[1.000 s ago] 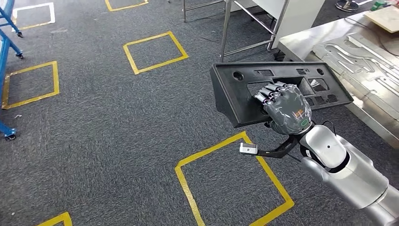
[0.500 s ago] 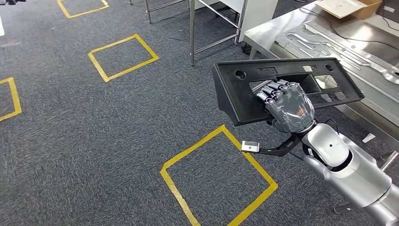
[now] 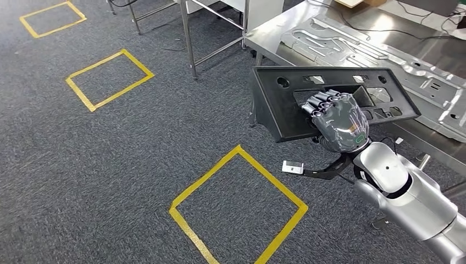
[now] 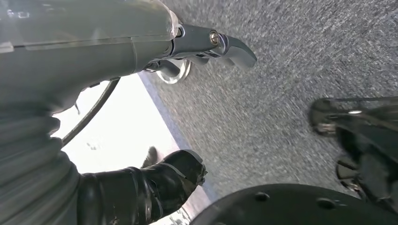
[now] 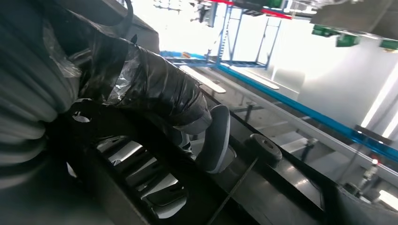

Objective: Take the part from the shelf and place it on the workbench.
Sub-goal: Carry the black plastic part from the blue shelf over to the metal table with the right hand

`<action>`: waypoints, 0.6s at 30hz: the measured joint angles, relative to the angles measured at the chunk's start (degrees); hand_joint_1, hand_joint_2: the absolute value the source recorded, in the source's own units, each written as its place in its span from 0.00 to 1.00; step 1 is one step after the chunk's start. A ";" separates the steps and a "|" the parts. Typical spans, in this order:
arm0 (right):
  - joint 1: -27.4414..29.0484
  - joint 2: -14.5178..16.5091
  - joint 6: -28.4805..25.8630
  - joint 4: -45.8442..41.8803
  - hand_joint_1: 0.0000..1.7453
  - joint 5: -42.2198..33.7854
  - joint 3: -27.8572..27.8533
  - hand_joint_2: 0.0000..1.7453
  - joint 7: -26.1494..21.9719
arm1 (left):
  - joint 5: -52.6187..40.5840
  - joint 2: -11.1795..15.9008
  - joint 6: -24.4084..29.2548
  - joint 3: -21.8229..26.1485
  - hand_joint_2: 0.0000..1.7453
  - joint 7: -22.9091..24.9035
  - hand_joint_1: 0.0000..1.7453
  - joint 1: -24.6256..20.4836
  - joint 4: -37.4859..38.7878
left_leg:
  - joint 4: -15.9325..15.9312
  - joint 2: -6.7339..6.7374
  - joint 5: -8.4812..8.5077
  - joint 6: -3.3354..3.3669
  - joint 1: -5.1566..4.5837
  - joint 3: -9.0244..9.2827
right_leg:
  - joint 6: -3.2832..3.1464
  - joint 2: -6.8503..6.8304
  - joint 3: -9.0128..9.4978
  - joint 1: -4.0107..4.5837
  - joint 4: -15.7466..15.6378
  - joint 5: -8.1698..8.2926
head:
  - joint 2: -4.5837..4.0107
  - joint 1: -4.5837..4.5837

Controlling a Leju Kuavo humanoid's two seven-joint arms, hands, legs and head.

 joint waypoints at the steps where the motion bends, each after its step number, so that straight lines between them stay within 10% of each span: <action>1: 0.00 0.00 0.01 0.00 1.00 0.00 0.00 1.00 0.01 | 0.00 0.01 0.01 -0.03 1.00 -0.01 0.00 0.09 0.00 | -4.12 -0.87 2.53 0.41 -0.12 1.52 | -0.02 0.72 0.06 0.01 0.02 -0.02 | 0.00 0.00; 4: -0.07 0.03 0.08 0.01 1.00 0.00 0.00 1.00 0.01 | 0.01 0.06 0.02 -0.13 1.00 -0.03 0.00 0.25 0.03 | -12.52 -4.39 5.83 1.24 -0.25 4.90 | 0.55 2.62 -0.32 -0.18 0.09 0.11 | 0.00 0.02; 7: 0.01 -0.07 0.14 0.02 1.00 -0.01 -0.02 1.00 0.01 | 0.01 0.01 0.02 -0.19 1.00 -0.07 0.00 0.09 0.04 | -13.65 -3.25 5.99 1.61 -0.32 5.53 | 1.65 4.02 -0.60 -0.67 -0.16 0.38 | 0.00 0.02; 11: -0.25 -0.45 0.14 0.08 1.00 0.00 -0.24 1.00 0.01 | 0.01 -0.13 0.04 -0.26 1.00 -0.07 0.00 0.21 0.04 | -15.25 -0.22 6.64 2.44 -0.07 6.37 | 2.43 -1.94 -4.53 -0.40 7.86 -4.41 | 0.00 0.08; 14: -0.13 -0.42 0.14 0.21 1.00 0.00 -0.24 1.00 0.01 | 0.05 -0.14 0.04 -0.28 1.00 -0.05 0.00 0.38 0.04 | -15.02 1.96 6.28 2.38 -0.10 6.38 | 3.24 -3.30 -7.68 -0.89 14.54 -6.12 | 0.00 0.07; 18: -0.18 -0.43 0.10 0.34 1.00 0.00 -0.25 1.00 0.03 | 0.39 -0.26 0.02 -0.44 1.00 -0.03 0.00 0.31 0.04 | -14.18 4.33 5.27 1.41 -0.16 6.74 | 3.35 -6.06 -0.73 -0.87 1.94 -0.35 | 0.00 0.08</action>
